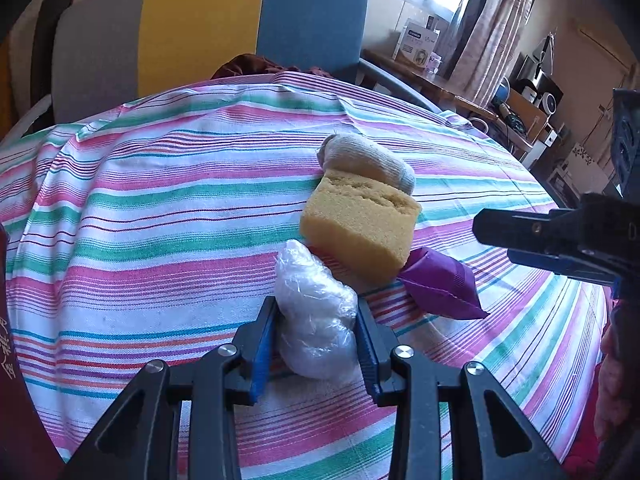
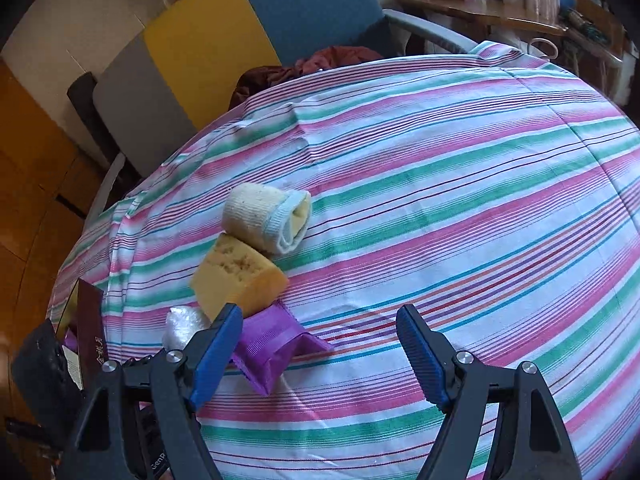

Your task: Organize objects

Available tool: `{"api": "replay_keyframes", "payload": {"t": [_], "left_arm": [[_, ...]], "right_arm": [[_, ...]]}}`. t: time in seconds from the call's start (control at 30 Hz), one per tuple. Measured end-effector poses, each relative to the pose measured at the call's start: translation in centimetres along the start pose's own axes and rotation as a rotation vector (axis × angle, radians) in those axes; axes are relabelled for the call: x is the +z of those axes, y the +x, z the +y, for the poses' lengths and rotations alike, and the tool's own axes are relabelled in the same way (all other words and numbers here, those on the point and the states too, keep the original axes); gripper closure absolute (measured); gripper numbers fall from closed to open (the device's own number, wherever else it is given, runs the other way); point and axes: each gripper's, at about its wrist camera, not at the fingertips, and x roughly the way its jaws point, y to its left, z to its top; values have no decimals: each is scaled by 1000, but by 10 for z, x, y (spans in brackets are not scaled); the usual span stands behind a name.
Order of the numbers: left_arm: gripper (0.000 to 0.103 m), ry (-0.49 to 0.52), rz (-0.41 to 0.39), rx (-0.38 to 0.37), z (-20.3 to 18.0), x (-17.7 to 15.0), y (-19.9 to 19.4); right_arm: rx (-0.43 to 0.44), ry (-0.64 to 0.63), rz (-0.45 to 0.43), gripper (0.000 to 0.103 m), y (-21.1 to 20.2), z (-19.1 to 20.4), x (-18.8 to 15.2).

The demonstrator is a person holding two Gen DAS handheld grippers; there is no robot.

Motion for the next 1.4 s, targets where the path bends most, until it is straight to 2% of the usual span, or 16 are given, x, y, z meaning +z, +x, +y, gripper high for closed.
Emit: {"api": "replay_keyframes", "payload": {"t": [0.13,0.23,0.4,0.47,0.5,0.53,0.63,0.67,0.73,0.77,0.83,0.97,1.23,1.4], "left_arm": [[67,-1,1,0,1,-1,-2],[67,4,1,13,-1,-5,-6],[67,0,8,30,-1,-14,-15],[67,16,8,40,-2,-20,-20],[67,20,9,40,-2,-22,-22],[67,23,9,39,-2,-24,-24],[67,38,10,41,-2,-31,-29],[67,42,10,41,-1,-33,-31],[67,40,11,37,0,-36,-33],[67,39,10,35,1,-37,-34],[67,40,7,33,2,-38,-35],[66,41,1,29,3,-40,-36],[65,48,-3,37,2,-41,-35],[65,49,-5,43,1,-42,-35]], "right_arm": [[59,35,25,23,2,-3,0],[84,20,6,21,0,3,0],[21,-101,14,19,15,27,-5],[-41,-198,33,24,23,38,-10],[-84,-248,49,37,28,42,-13],[-106,-275,76,41,32,42,-16],[-77,-271,132,38,34,33,-17],[-93,-255,143,36,34,28,-17],[-104,-224,172,20,34,15,-16],[-114,-207,184,18,34,9,-16],[-113,-175,192,18,32,1,-15],[-42,-104,199,13,28,-10,-13],[100,119,187,13,18,-36,-7],[133,187,188,14,21,-35,-10]]}}
